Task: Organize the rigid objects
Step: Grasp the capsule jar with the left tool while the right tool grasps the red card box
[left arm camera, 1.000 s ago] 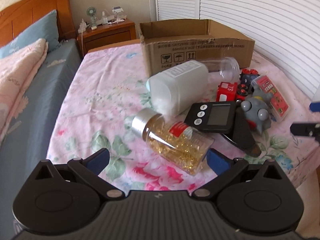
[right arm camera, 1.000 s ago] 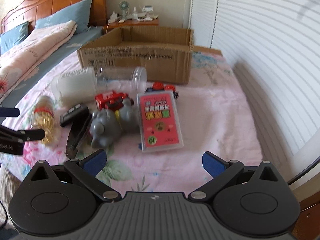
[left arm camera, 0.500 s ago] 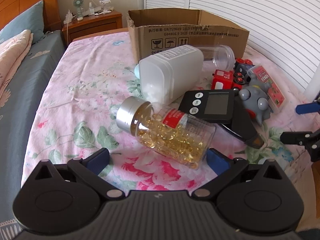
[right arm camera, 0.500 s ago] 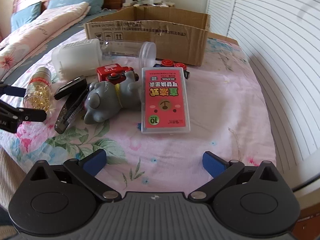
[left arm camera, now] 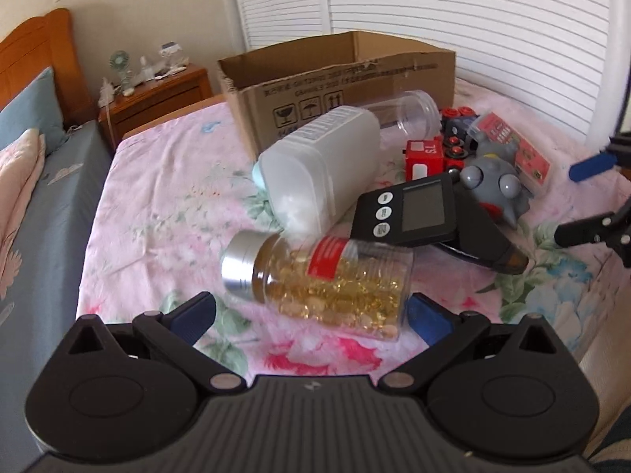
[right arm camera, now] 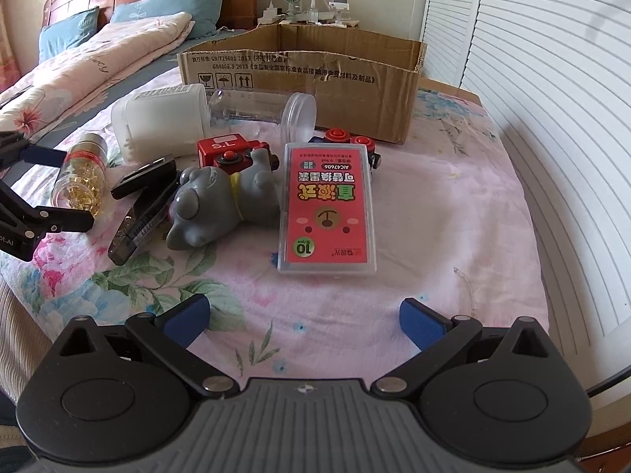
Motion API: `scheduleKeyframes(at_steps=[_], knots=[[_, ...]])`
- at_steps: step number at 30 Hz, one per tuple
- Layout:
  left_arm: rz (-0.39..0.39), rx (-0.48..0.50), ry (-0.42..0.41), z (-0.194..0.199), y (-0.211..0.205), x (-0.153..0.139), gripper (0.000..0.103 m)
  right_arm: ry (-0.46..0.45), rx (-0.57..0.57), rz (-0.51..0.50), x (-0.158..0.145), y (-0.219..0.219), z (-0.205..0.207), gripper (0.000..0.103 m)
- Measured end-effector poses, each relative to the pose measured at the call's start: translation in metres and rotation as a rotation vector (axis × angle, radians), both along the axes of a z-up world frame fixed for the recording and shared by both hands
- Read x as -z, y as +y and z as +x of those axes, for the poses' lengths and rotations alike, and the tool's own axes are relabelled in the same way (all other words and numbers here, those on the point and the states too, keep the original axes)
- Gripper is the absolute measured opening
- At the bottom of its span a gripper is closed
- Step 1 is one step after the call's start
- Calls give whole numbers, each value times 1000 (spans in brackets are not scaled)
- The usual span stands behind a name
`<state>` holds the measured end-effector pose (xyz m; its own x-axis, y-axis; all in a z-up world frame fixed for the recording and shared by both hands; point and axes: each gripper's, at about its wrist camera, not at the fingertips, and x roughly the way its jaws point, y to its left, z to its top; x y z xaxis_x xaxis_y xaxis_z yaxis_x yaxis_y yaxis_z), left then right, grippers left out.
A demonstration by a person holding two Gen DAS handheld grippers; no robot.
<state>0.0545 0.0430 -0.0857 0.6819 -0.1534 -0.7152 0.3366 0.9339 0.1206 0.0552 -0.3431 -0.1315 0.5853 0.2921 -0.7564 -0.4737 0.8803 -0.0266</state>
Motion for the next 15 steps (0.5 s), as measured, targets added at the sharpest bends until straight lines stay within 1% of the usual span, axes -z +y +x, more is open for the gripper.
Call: scheduleKeyframes(at_steps=[4, 6, 8, 13, 15], knots=[[-23, 20, 3, 8, 3, -2, 102, 14, -1, -14, -1, 1, 8, 103], [-30, 20, 5, 11, 2, -1, 102, 2, 3, -31, -3, 1, 13, 102], [-34, 21, 9, 14, 2, -1, 102, -5, -3, -39, -5, 2, 19, 93], [-47, 19, 14, 18, 2, -1, 102, -16, -36, -55, -7, 8, 35, 83], [-48, 17, 17, 19, 3, -1, 102, -11, -46, -44, -8, 10, 40, 76]])
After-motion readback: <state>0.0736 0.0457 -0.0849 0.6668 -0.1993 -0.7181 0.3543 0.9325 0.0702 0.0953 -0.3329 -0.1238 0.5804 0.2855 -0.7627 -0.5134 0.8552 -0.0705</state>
